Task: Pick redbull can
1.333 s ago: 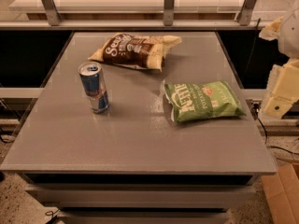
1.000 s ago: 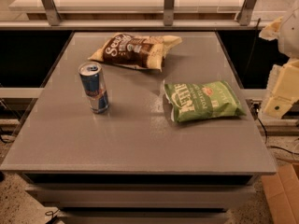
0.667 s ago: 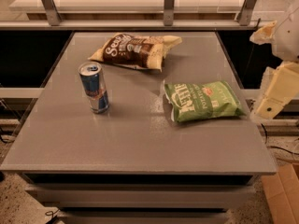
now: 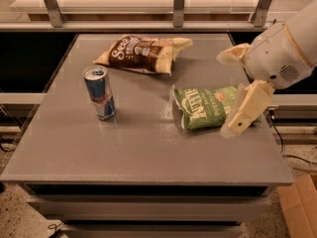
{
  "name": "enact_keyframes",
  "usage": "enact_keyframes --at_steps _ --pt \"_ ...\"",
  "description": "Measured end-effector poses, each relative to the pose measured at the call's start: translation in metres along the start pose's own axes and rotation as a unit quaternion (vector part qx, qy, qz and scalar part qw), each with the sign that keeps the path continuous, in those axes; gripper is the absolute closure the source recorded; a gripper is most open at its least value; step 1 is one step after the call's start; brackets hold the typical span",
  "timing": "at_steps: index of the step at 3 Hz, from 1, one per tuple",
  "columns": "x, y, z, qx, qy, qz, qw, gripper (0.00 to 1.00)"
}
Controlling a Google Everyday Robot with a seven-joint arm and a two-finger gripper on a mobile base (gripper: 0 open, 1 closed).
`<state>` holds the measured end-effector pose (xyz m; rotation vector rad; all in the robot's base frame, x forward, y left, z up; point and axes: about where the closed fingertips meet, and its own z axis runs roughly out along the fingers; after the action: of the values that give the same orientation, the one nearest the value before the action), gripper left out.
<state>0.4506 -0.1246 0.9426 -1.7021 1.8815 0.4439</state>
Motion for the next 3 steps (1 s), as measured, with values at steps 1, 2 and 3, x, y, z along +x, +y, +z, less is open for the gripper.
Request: enact_keyframes --at_steps 1,2,3 --pt "-0.019 0.005 0.000 -0.011 -0.032 0.001 0.9994 0.00" --pt "-0.019 0.005 0.000 -0.011 -0.032 0.001 0.9994 0.00" --pt "-0.020 0.002 0.011 -0.014 -0.044 0.003 0.9989 0.00"
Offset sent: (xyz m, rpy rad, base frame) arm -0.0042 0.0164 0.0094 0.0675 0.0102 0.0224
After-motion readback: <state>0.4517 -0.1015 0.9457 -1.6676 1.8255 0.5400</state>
